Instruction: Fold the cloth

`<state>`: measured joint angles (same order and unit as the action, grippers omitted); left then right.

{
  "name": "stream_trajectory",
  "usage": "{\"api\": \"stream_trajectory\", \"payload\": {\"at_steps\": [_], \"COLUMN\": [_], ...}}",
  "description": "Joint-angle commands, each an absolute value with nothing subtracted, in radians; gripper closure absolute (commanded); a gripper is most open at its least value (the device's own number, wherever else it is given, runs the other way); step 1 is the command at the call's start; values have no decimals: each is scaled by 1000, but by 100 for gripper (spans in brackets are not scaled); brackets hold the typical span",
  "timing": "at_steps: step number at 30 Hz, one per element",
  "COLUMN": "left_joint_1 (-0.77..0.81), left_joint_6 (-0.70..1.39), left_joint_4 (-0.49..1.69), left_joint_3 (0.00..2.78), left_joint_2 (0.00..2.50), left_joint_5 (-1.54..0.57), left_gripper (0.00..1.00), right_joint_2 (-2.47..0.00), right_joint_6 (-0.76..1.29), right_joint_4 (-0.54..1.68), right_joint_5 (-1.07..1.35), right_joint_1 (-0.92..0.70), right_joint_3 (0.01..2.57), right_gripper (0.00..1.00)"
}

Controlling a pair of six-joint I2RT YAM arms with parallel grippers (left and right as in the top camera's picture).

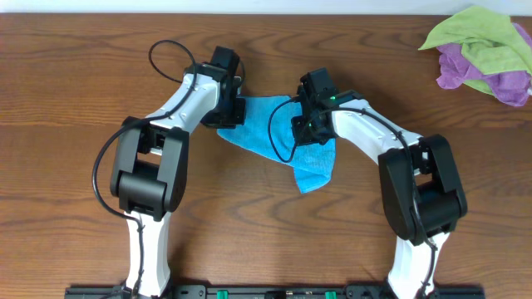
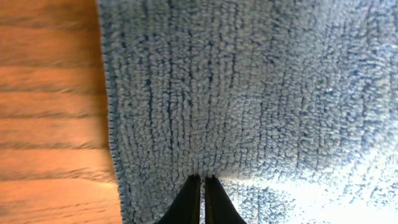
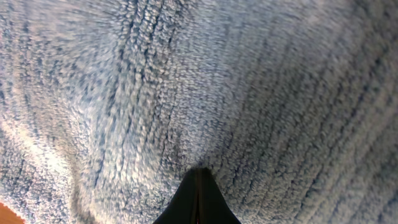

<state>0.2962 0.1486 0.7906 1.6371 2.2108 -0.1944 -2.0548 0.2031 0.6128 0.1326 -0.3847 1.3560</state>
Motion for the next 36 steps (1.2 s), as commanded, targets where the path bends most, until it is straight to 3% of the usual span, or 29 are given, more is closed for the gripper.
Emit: {"api": "stream_trajectory", "payload": {"at_steps": [1, 28, 29, 32, 34, 36], "left_joint_1": [295, 294, 294, 292, 287, 280], "left_joint_6": [137, 161, 161, 161, 159, 148], "left_joint_4": [820, 804, 802, 785, 765, 735], "left_joint_3": [1622, 1623, 1623, 1623, 1623, 1623], "left_joint_2": [2210, 2074, 2065, 2061, 2062, 2062], "left_joint_5": [-158, -165, -160, -133, -117, -115], "left_gripper": [94, 94, 94, 84, 73, 62], "right_joint_2": [-2060, -2060, -2060, -2060, -2060, -2060], "right_joint_6": [258, 253, 252, 245, 245, 233], "right_joint_4": [601, 619, 630, 644, 653, 660], "right_joint_5": [93, 52, 52, 48, 48, 48], "right_joint_1": [-394, -381, -377, -362, -347, -328], "right_joint_3": [1361, 1486, 1498, 1504, 1504, 1504], "right_gripper": [98, 99, 93, 82, 68, 66]}}
